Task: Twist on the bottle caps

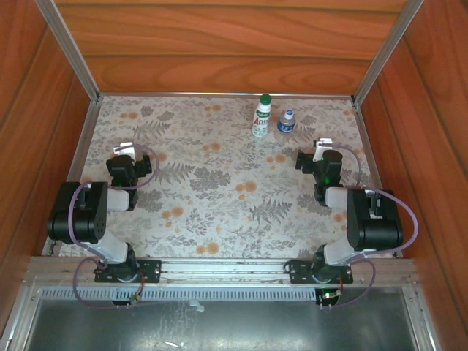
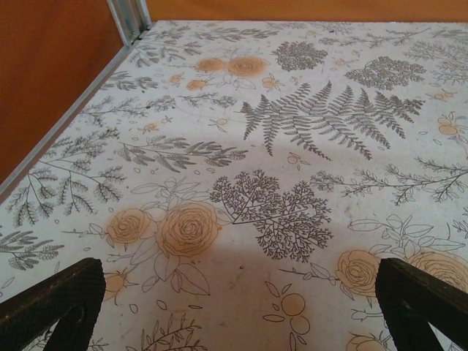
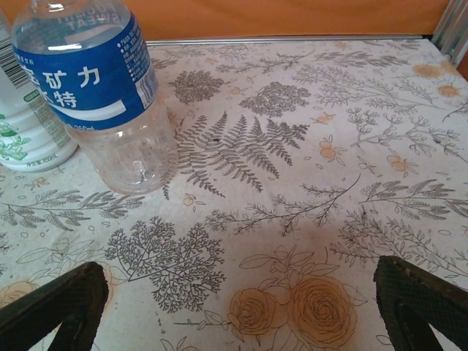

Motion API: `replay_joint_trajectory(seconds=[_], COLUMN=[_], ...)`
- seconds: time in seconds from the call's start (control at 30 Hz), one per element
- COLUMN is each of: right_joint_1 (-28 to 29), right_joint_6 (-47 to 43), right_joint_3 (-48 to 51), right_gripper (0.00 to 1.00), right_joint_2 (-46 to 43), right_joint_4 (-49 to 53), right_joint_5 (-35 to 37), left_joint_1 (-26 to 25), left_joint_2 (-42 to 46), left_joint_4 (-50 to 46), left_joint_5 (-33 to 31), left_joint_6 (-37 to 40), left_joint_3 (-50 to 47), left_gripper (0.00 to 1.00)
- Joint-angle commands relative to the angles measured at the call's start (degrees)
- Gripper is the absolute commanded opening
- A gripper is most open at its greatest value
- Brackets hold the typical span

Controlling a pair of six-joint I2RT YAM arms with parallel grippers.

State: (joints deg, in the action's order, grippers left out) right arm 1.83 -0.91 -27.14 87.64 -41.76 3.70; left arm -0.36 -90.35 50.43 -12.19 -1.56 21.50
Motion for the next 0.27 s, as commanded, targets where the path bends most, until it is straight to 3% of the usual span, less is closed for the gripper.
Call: replay_joint_trajectory(seconds=[0.0,0.23], right_joint_1=[-0.16,-0.16], right_joint_6=[0.73,0.73], right_joint_3=[-0.11,-0.11], right_gripper=[1.0,1.0], right_joint_2=[0.17,0.17], right_joint_4=[0.98,1.07], right_joint_5=[-1.16,-1.18], left_joint_1=[0.36,0.36], left_joint_2=[0.24,-0.09], left_joint_4=[1.42,1.42], left_joint_5=[-0.91,-0.87], left_joint_6=[-0.99,-0.96], left_joint_3=[0.72,0.88], left_gripper=[1.0,1.0])
